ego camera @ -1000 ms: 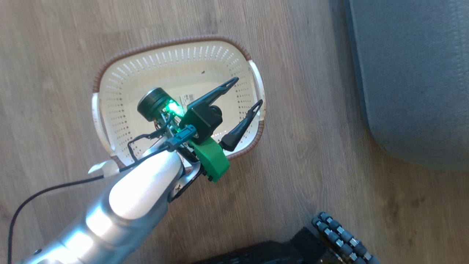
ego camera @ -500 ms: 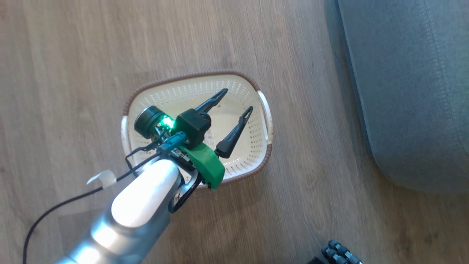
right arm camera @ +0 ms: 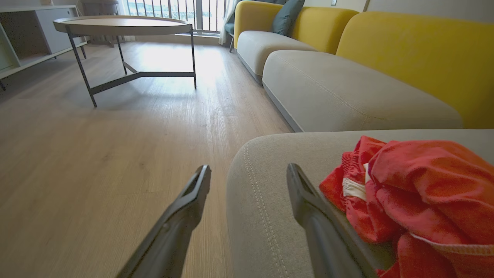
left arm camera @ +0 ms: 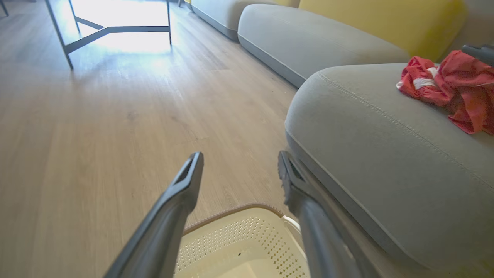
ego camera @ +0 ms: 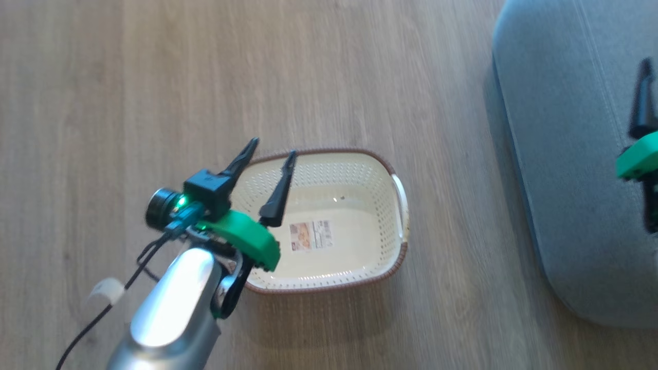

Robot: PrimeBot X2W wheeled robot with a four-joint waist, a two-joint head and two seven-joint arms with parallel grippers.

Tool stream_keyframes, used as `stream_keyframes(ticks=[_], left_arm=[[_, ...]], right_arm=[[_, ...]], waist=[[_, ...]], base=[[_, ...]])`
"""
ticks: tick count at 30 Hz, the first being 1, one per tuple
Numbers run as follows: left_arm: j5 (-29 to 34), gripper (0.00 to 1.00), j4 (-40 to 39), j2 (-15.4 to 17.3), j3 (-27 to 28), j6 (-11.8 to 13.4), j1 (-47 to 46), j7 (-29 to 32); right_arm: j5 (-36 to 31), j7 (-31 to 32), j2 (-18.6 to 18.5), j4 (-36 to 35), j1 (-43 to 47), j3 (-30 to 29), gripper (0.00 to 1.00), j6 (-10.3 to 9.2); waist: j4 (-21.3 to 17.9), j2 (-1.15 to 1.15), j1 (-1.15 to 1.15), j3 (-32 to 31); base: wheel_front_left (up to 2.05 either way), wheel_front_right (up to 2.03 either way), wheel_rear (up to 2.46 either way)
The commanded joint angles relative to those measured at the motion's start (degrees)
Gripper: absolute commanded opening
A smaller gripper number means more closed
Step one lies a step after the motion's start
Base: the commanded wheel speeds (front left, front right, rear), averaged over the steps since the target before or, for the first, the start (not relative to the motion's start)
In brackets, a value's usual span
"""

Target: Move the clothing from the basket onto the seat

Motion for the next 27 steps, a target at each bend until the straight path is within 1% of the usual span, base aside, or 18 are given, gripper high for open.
stream_keyframes(ticks=[1,6,10,19,23,27], left_arm=[[0.57,1.0,-2.01,0.22,3.15,0.22,0.16,-0.44],[2.12,1.0,-2.45,-0.35,8.9,0.41,3.61,-0.44],[3.59,1.0,-3.36,-0.85,13.36,0.66,6.18,-0.44],[7.4,1.0,-6.05,-2.07,22.48,2.55,11.81,-0.44],[9.39,1.0,-6.72,-2.59,25.05,3.35,14.23,-0.44],[10.68,1.0,-7.24,-2.98,25.99,3.83,15.97,-0.44]], right_arm=[[-0.08,-0.68,-0.36,-2.36,0.97,0.91,1.0,0.4],[-1.2,-0.68,2.82,-5.86,4.31,3.03,1.0,0.4],[-1.64,-0.69,4.48,-8.13,6.74,5.25,1.0,0.4],[-2.28,-0.69,8.15,-12.13,11.74,8.02,1.0,0.4],[-2.65,-0.69,9.99,-13.16,14.69,7.69,1.0,0.4],[-3.93,-0.69,10.4,-13.78,16.9,7.9,1.0,0.4]], waist=[[2.2,0.0,0.0,-2.6],[4.35,0.0,0.0,-5.46],[5.89,0.0,0.0,-7.36],[7.47,0.0,0.0,-11.32],[7.64,0.0,0.0,-13.0],[7.49,0.0,0.0,-14.0]], base=[[0.0,0.0,0.0],[0.0,0.0,0.0],[0.0,0.0,0.0],[0.0,0.0,0.0],[0.0,0.0,0.0],[0.0,0.0,0.0]])
